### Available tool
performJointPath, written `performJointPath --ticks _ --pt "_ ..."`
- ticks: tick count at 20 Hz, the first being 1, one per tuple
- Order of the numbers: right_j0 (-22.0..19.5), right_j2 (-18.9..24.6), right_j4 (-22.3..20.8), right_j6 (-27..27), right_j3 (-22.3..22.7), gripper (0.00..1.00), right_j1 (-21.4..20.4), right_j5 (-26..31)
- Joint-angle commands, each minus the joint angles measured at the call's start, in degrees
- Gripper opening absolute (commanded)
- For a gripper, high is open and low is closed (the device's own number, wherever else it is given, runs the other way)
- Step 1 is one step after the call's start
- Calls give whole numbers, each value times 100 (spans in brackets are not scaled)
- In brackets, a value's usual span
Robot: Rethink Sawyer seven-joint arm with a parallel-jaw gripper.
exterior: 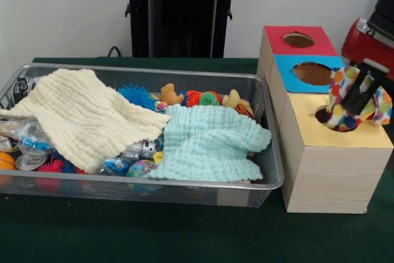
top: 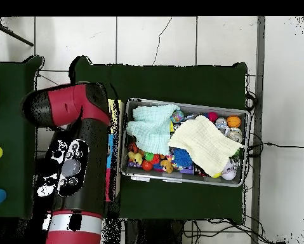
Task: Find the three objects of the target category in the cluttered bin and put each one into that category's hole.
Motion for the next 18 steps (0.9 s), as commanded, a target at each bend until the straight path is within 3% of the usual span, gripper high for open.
performJointPath --ticks 1,5,8,15,17,18 --pt "-171 243 -65 411 918 0 -35 354" --pt "-271 325 -65 240 944 0 9 436" --pt "-453 654 102 8 1110 0 70 385" --pt "-519 864 86 26 1135 0 214 97" --pt "-573 946 52 -28 1130 0 278 -159" --pt "-605 1013 22 7 1199 0 302 -629"
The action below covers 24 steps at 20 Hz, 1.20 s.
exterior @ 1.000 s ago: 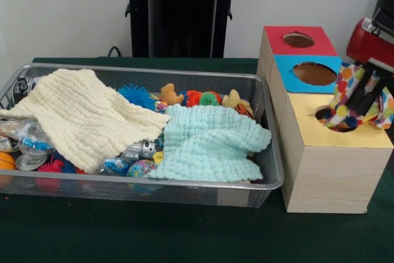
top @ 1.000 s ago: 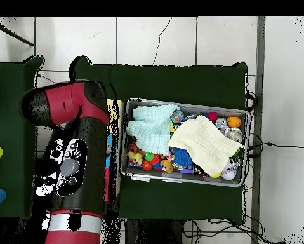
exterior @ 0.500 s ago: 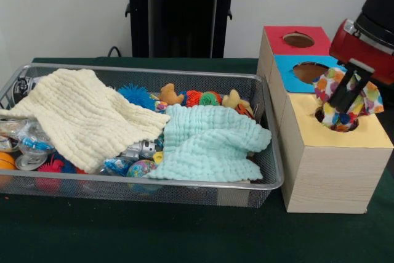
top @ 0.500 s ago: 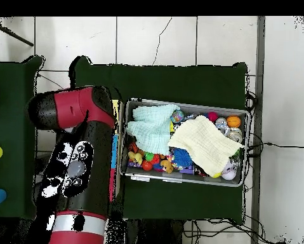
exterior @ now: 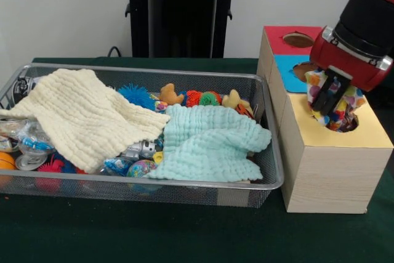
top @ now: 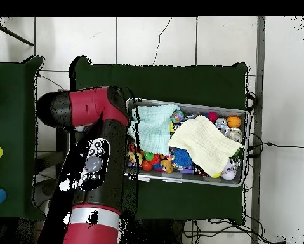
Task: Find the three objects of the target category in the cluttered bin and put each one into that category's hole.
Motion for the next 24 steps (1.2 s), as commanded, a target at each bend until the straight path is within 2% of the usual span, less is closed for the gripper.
performJointPath --ticks 1,2,3,7,9,10,12,13,18,24 --pt "-293 887 7 63 893 0 353 -995" --pt "-335 998 -38 174 1039 0 376 -1741" --pt "-359 1060 -62 229 1089 0 405 -2030" --pt "-469 1351 21 290 1268 0 513 -2480" --pt "-590 1599 122 177 1418 0 475 -2585" --pt "-755 1889 203 -47 1510 0 449 -2659" --pt "-996 2295 383 -328 1708 0 361 -2518" --pt "-1008 2323 377 -326 1719 0 341 -2436" --pt "-776 1939 271 51 1381 0 440 -1464" --pt "-796 1961 391 131 1355 0 588 -970"
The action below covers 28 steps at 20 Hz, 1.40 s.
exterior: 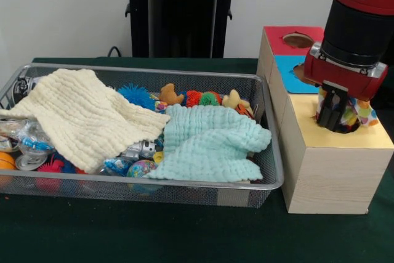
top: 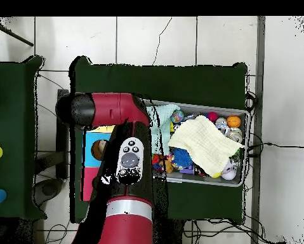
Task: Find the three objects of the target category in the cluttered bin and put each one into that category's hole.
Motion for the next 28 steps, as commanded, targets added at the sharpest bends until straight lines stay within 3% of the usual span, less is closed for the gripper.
performJointPath --ticks 1,3,7,10,16,22,28 --pt "-33 951 193 167 585 0 999 83" --pt "56 852 154 267 573 0 981 51" --pt "714 3 -369 840 199 0 953 -255" --pt "1233 -654 -651 1153 -87 0 935 -86" --pt "1635 -1092 -646 1180 -67 0 787 51" --pt "1439 -669 -14 1228 335 0 883 -11" --pt "1219 -641 57 1204 148 0 1357 -448"
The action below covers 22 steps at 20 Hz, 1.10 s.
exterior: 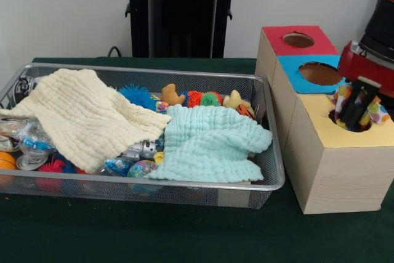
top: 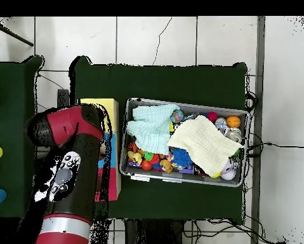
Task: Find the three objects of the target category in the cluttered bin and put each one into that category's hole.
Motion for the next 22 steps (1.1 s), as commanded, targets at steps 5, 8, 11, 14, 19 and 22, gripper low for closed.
performJointPath --ticks 5,8,11,14,19,22 --pt "-404 676 267 846 441 0 1006 -902" --pt "-486 704 250 728 377 0 1160 -1193" --pt "-582 777 274 614 318 0 1309 -1444" --pt "-846 1057 171 222 260 0 1468 -1982" --pt "-1199 1434 -43 -167 147 0 1655 -2464" --pt "-1077 1186 -164 45 100 0 1616 -2555"
